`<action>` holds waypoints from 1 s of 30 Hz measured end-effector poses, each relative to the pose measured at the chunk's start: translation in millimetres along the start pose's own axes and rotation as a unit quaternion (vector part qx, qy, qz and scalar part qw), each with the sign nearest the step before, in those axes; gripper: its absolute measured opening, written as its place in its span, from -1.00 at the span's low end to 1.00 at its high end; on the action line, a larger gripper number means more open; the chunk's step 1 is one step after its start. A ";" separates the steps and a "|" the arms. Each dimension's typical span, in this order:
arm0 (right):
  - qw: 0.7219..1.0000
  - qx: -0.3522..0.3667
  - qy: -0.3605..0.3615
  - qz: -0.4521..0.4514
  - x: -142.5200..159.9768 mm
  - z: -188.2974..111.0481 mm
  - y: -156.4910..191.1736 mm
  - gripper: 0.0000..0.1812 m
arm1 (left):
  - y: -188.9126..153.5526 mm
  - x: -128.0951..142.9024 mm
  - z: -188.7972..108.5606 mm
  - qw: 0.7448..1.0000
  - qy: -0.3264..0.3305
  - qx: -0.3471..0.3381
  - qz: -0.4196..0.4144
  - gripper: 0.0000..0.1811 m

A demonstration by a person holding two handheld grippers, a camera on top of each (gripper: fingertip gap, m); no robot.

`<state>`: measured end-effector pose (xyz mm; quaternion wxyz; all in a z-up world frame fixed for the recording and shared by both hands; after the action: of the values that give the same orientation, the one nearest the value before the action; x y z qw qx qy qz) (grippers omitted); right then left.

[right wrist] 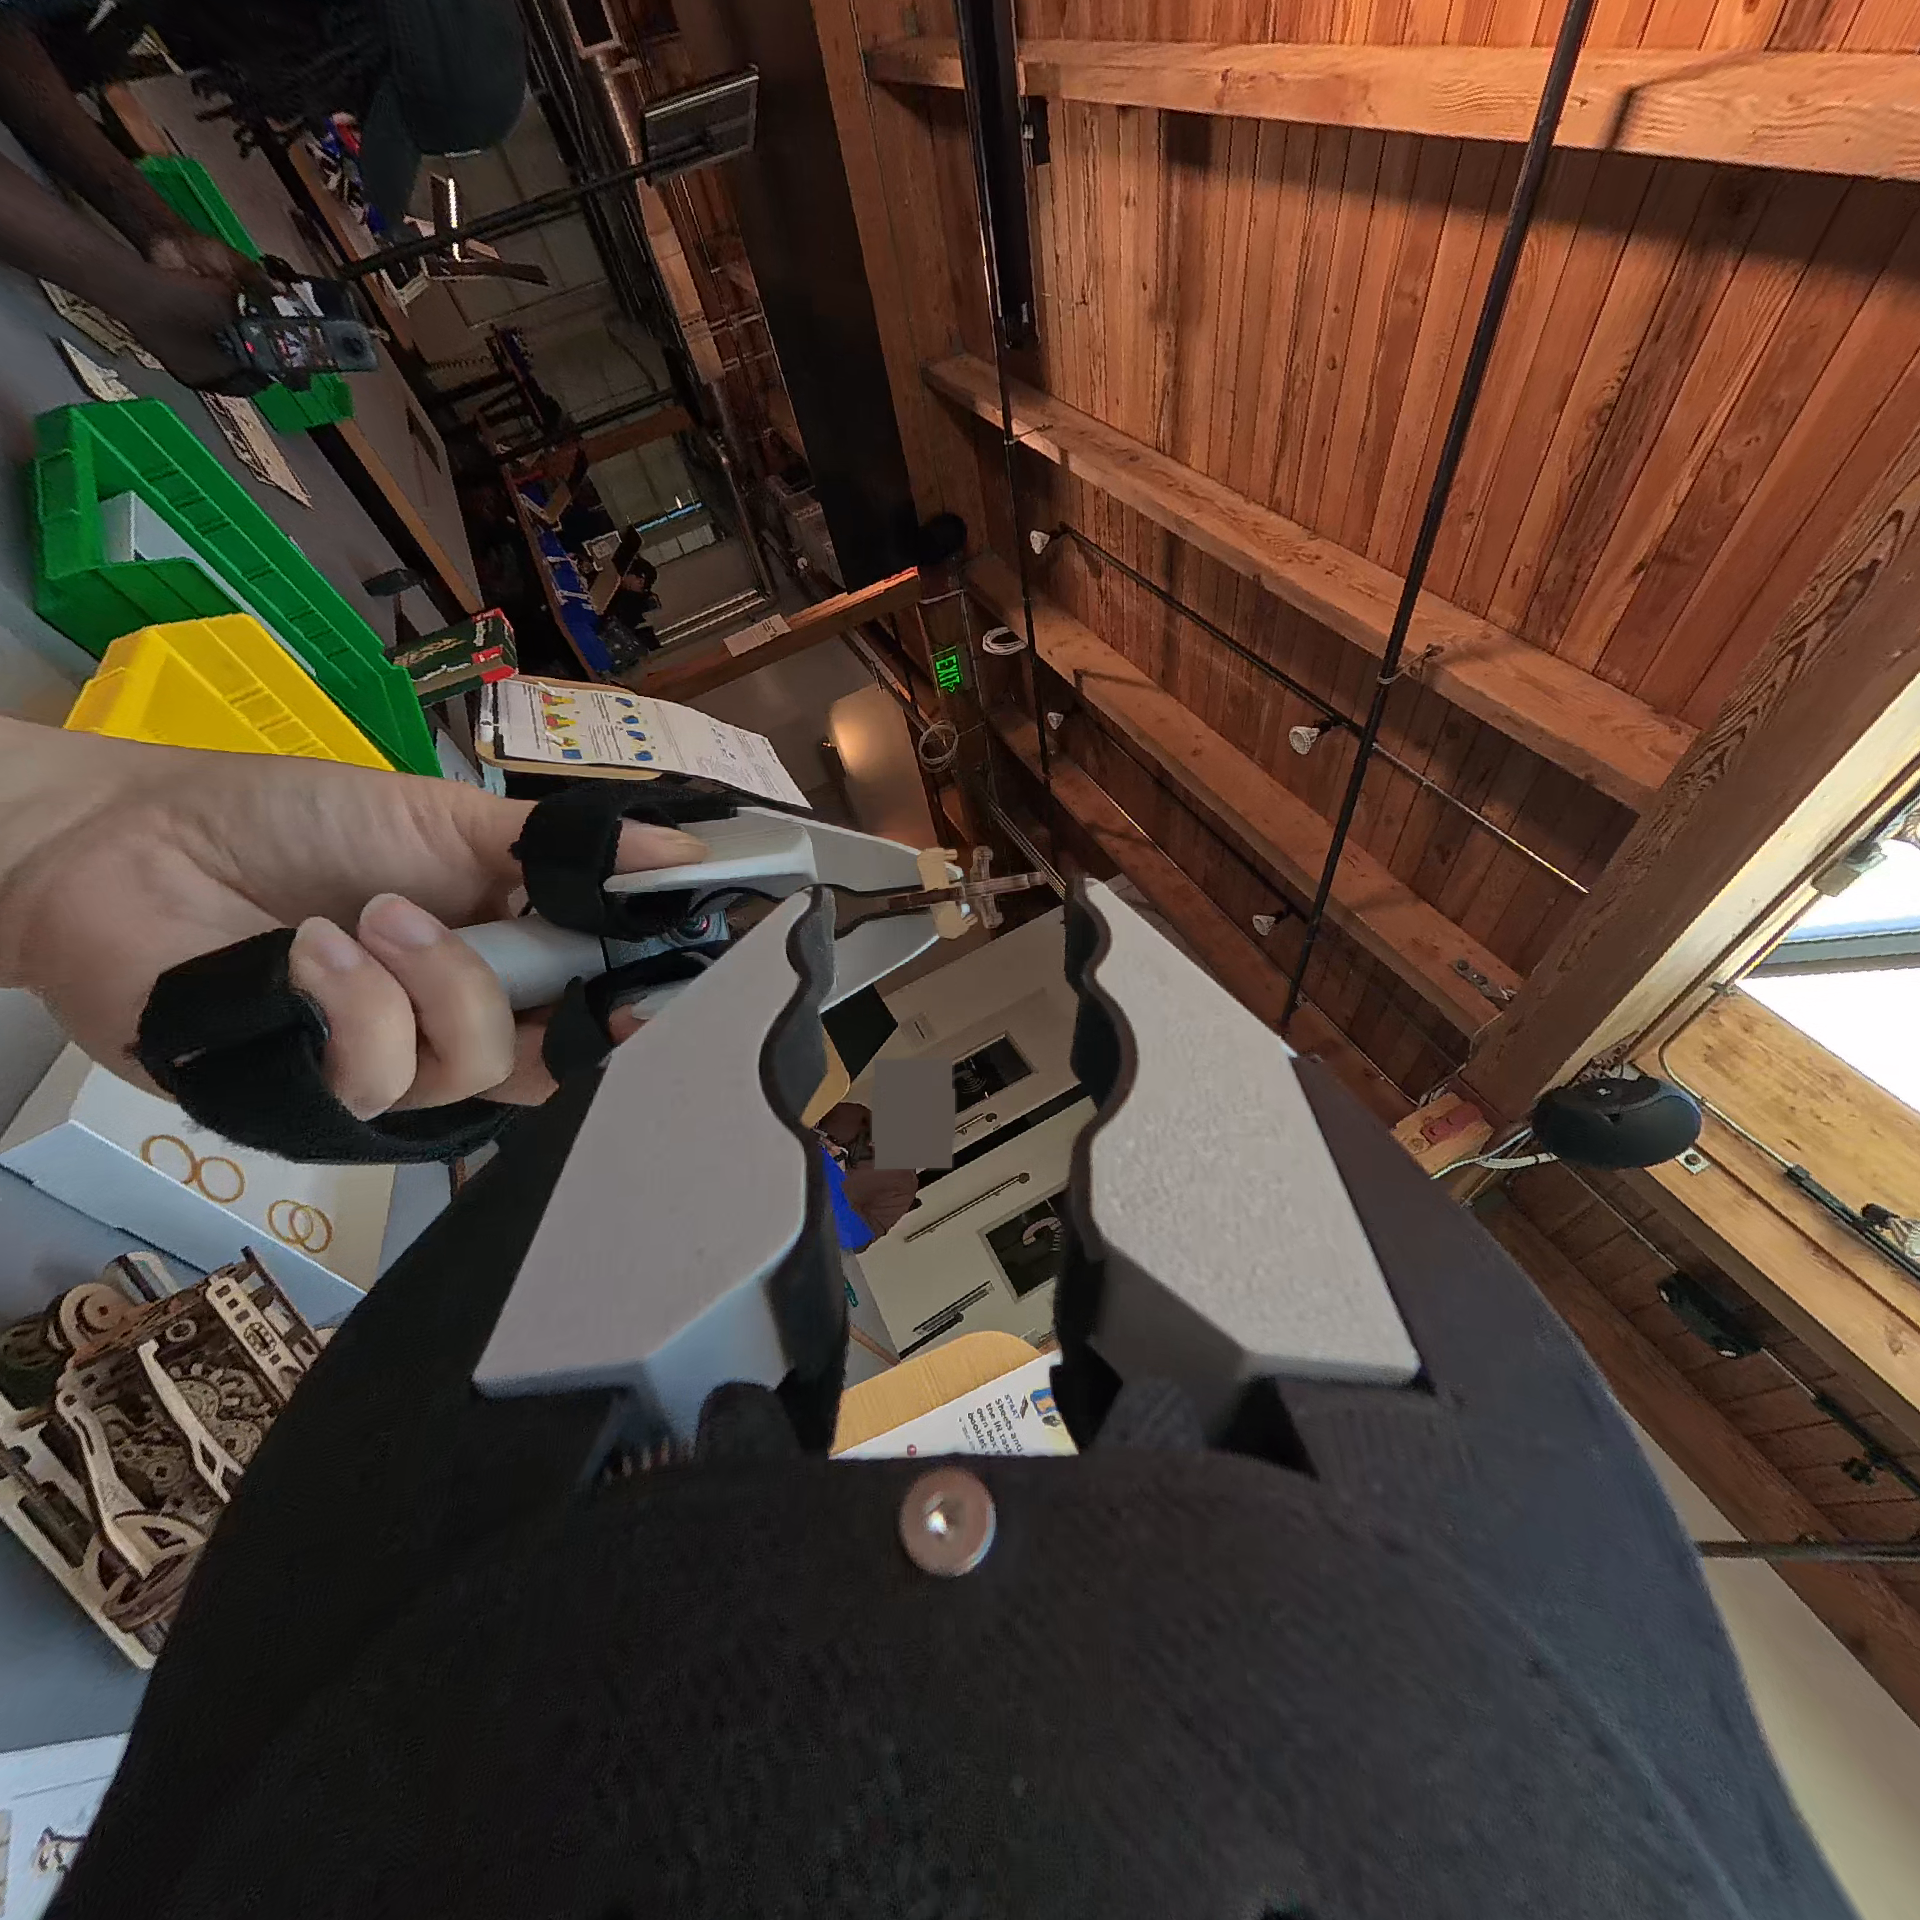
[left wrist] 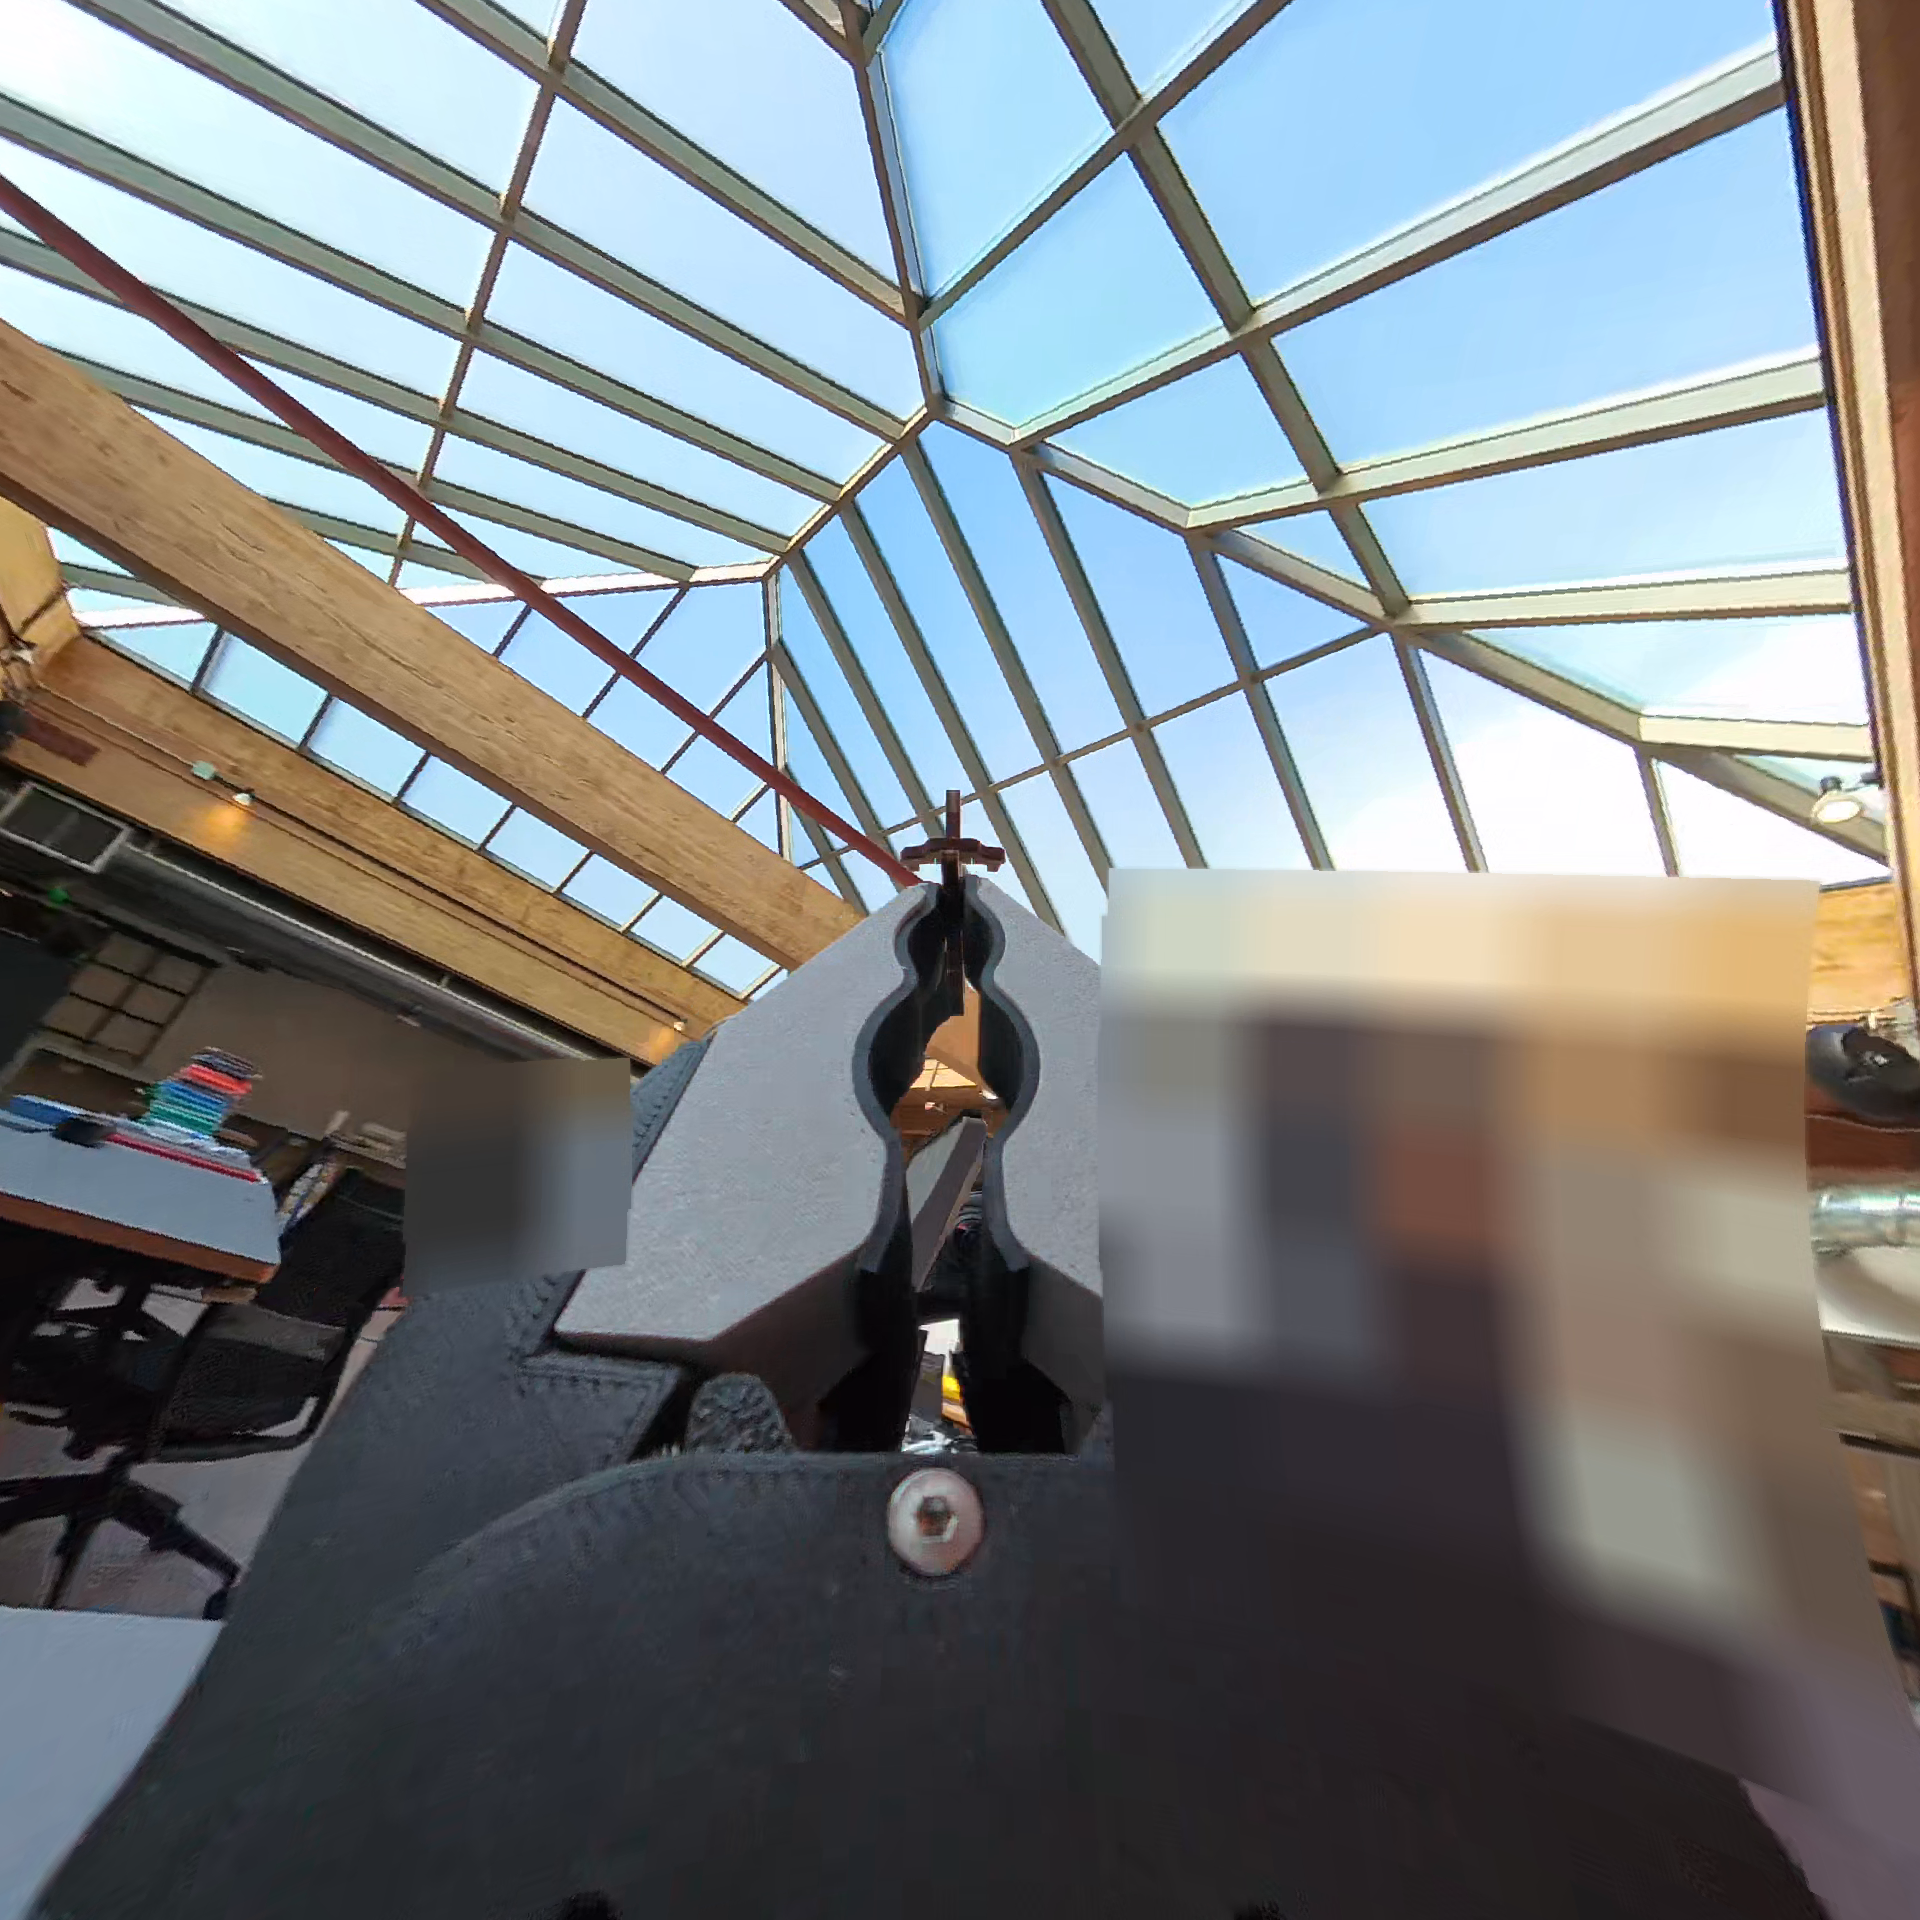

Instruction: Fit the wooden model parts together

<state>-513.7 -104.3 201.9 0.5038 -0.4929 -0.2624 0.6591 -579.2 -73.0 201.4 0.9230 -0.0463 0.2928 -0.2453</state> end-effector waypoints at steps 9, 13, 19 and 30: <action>1.000 -0.015 0.020 -0.015 13.4 1.7 4.3 -0.57 | 13.4 20.8 5.4 0.987 0.000 0.043 -0.155 -1.00; 0.999 -0.023 0.019 -0.020 8.1 0.2 6.2 -0.65 | 13.2 28.2 8.8 0.975 0.005 0.073 -0.209 -1.00; 0.999 -0.022 0.011 -0.036 0.5 -1.0 8.1 -0.70 | 8.8 39.0 16.0 0.962 0.011 0.104 -0.253 -1.00; 0.997 -0.018 0.057 -0.040 4.9 -2.7 4.0 -0.81 | 16.2 41.3 15.0 0.958 -0.010 0.101 -0.267 -1.00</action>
<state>-512.9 -101.6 195.7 0.5352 -0.5280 -0.2648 0.6039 -534.6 -79.6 188.6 0.8268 -0.0311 0.2346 -0.5103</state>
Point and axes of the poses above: each gripper's, where its closed fingertips meet, z out along the fingers, x out of its underside, y = z × x across the jaws, the point moved 3 cm from there along -z, back along the fingers, and after that the axes turned 6 degrees about z, right-handed, at the moved point
